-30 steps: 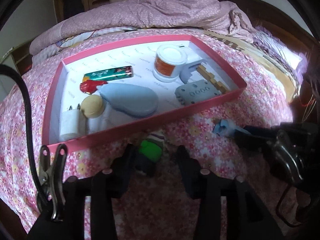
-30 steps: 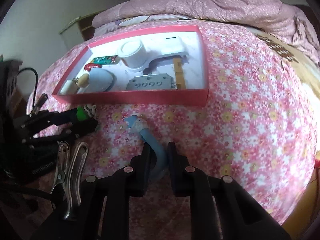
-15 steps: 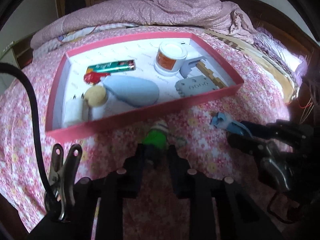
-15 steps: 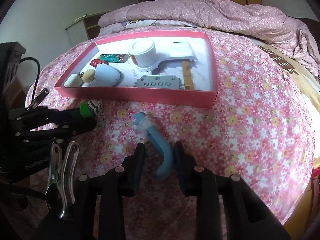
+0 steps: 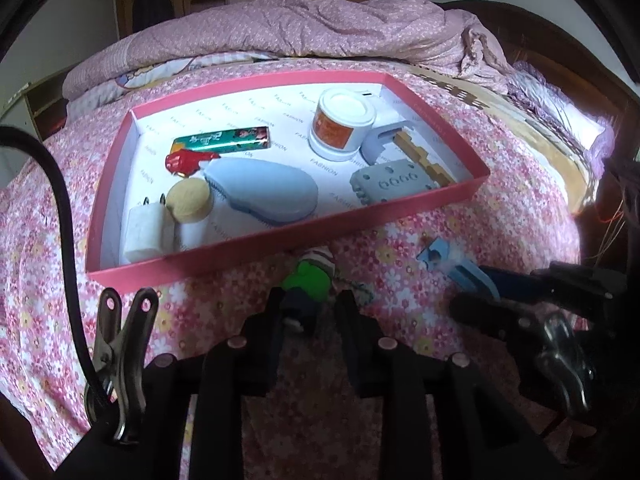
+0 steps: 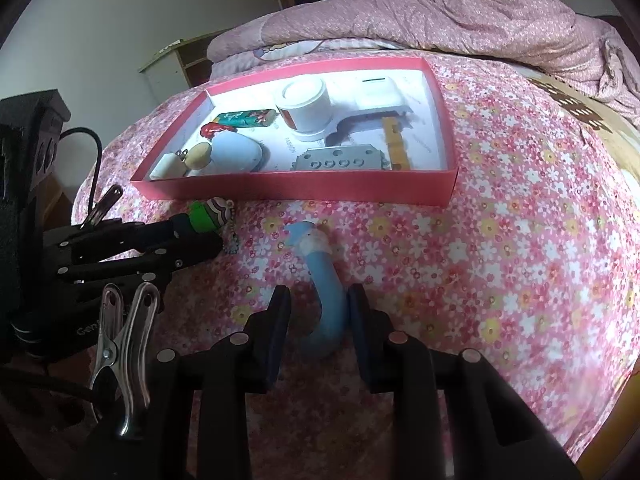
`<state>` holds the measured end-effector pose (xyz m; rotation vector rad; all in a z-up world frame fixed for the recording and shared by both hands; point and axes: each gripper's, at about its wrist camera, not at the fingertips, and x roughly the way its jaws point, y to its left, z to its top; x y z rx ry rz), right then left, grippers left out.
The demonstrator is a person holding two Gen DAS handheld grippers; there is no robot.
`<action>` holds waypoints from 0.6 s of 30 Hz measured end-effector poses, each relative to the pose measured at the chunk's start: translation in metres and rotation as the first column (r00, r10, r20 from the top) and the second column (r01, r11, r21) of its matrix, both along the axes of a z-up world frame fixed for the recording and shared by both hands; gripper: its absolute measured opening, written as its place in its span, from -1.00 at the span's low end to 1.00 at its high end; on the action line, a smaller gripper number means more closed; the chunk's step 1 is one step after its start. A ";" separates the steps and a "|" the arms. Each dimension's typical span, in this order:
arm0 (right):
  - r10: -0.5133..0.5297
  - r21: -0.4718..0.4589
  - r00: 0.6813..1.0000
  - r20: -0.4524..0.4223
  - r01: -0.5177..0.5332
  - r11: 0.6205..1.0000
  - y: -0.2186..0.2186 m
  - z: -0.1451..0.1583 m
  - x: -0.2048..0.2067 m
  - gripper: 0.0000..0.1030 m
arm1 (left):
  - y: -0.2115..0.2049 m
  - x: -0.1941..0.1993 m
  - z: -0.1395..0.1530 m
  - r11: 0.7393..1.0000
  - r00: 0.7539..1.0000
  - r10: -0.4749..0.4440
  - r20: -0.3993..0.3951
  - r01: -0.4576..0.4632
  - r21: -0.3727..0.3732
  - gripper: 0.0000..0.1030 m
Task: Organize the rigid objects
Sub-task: 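Grasp the green figurine with the left tool while the right tool grasps the blue curved piece, then carry the green figurine into the tray with the left tool while the right tool carries the blue piece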
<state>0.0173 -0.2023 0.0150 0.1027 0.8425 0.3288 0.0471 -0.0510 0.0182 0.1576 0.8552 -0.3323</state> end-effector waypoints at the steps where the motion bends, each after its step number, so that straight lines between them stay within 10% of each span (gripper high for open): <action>1: 0.000 -0.003 1.000 0.002 0.000 1.000 0.001 0.000 0.001 -0.40 | -0.001 0.000 0.000 1.000 1.000 -0.002 0.003 0.002 0.002 -0.45; 18: -0.045 0.054 0.999 -0.018 0.046 0.997 -0.011 -0.001 0.003 -0.66 | 0.017 -0.009 0.014 0.996 1.000 -0.021 -0.010 0.020 -0.087 -0.55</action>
